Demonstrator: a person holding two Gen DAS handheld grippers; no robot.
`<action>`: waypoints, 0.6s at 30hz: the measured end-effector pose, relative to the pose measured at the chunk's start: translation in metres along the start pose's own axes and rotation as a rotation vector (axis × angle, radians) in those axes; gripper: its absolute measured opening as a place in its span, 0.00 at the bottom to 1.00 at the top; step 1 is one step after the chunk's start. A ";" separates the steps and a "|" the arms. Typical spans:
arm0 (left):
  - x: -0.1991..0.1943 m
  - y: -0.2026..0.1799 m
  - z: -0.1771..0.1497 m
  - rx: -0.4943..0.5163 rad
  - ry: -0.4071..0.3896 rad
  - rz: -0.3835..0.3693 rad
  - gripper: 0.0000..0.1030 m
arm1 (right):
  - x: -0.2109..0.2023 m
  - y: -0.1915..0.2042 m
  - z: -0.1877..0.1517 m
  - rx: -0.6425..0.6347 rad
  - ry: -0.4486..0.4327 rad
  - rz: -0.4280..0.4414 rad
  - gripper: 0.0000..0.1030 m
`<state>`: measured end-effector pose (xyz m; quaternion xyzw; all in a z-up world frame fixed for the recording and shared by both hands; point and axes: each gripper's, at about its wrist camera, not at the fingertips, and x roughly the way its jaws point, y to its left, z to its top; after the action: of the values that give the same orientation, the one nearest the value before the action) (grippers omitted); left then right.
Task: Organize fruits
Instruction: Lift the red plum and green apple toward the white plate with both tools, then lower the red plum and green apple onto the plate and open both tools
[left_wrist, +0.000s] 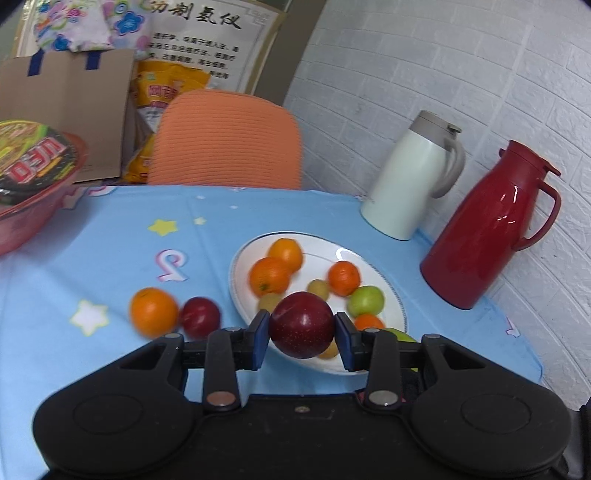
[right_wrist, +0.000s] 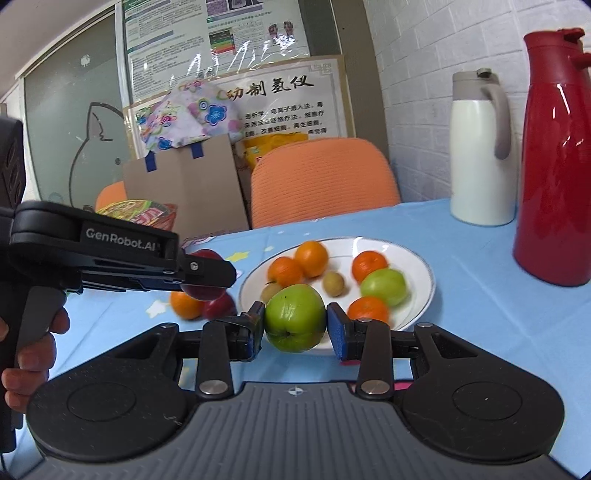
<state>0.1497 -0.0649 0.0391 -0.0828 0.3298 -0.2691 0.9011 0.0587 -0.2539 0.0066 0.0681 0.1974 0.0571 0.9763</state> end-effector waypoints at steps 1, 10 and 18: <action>0.005 -0.004 0.002 0.001 0.006 -0.007 1.00 | 0.002 -0.001 0.001 -0.014 -0.005 -0.015 0.62; 0.046 -0.013 0.015 -0.014 0.055 -0.030 1.00 | 0.023 -0.017 0.005 -0.044 -0.002 -0.051 0.62; 0.069 -0.003 0.015 -0.029 0.085 -0.022 1.00 | 0.043 -0.016 0.003 -0.060 0.024 -0.036 0.62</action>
<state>0.2019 -0.1053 0.0134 -0.0878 0.3706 -0.2776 0.8820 0.1005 -0.2641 -0.0093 0.0345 0.2083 0.0463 0.9764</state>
